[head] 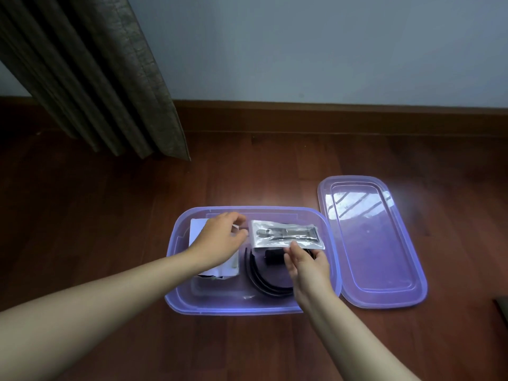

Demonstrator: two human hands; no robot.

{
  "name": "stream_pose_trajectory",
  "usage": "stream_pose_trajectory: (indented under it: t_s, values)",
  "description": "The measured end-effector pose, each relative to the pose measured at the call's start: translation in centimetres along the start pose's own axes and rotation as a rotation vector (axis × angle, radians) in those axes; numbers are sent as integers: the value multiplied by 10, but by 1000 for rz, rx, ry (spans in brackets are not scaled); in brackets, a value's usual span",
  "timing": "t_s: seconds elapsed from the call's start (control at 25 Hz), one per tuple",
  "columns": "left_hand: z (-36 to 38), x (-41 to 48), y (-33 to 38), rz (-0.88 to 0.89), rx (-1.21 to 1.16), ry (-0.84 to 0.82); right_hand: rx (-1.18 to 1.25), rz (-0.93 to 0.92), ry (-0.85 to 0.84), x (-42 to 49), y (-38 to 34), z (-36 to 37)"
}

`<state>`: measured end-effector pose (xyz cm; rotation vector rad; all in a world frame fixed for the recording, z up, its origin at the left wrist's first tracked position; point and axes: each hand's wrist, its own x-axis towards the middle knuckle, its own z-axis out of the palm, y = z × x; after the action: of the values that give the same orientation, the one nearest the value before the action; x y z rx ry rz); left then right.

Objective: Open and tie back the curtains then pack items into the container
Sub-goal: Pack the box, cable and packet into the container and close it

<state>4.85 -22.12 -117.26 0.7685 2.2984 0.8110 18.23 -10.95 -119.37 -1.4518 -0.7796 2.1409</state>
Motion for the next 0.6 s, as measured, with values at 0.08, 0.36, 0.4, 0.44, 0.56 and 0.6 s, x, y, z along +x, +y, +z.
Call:
stream_pose_trajectory:
  t_s: [0.08,0.36,0.4,0.44,0.56,0.6]
  values:
    - [0,-4,-18,178,234,71,18,24,36,8,3,-2]
    - [9,-17,-47,206,584,-144,-151,47,36,39,21,5]
    - [10,-18,-47,213,614,-158,-206,42,43,44,25,6]
    - [11,-19,-49,211,650,-175,-249,42,58,48,28,7]
    - [14,-22,-54,198,751,-225,-303,72,103,56,34,7]
    - [15,-23,-55,197,765,-232,-304,76,110,58,34,7]
